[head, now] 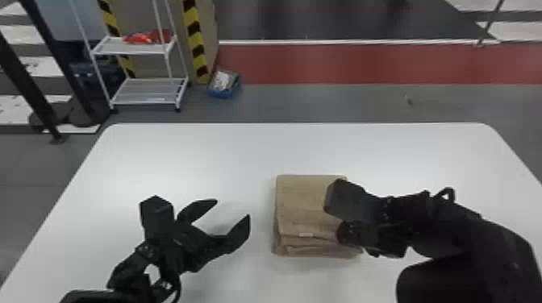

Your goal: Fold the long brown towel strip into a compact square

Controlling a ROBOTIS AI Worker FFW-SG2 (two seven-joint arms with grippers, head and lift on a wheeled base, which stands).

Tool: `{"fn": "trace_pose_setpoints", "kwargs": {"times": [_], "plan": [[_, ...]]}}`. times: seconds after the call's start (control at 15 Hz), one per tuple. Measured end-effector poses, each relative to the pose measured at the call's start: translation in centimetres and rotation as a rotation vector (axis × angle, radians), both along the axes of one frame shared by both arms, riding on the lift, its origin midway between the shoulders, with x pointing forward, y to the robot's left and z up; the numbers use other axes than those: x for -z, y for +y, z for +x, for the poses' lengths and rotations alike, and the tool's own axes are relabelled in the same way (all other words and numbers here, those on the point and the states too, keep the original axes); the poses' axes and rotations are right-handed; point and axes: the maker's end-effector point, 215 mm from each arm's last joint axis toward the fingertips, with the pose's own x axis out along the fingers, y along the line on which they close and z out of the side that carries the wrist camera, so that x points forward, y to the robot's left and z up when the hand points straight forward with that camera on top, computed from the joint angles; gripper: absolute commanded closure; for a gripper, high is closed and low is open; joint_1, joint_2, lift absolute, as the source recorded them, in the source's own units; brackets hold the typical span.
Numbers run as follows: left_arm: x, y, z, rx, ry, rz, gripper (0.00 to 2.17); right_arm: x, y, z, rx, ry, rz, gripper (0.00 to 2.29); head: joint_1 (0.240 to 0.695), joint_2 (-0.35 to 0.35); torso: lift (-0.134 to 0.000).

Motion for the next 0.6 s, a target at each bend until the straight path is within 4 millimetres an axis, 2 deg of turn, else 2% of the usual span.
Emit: {"fn": "trace_pose_setpoints", "kwargs": {"times": [0.33, 0.6], "plan": [[0.1, 0.6, -0.1, -0.011, 0.000, -0.003, 0.13, -0.7, -2.3, 1.9, 0.038, -0.023, -0.023, 1.69, 0.695, 0.010, -0.125], [0.2, 0.6, -0.1, -0.011, 0.001, -0.004, 0.13, -3.9, -1.7, 2.2, 0.077, -0.062, 0.096, 1.69, 0.695, 0.010, -0.125]]}}
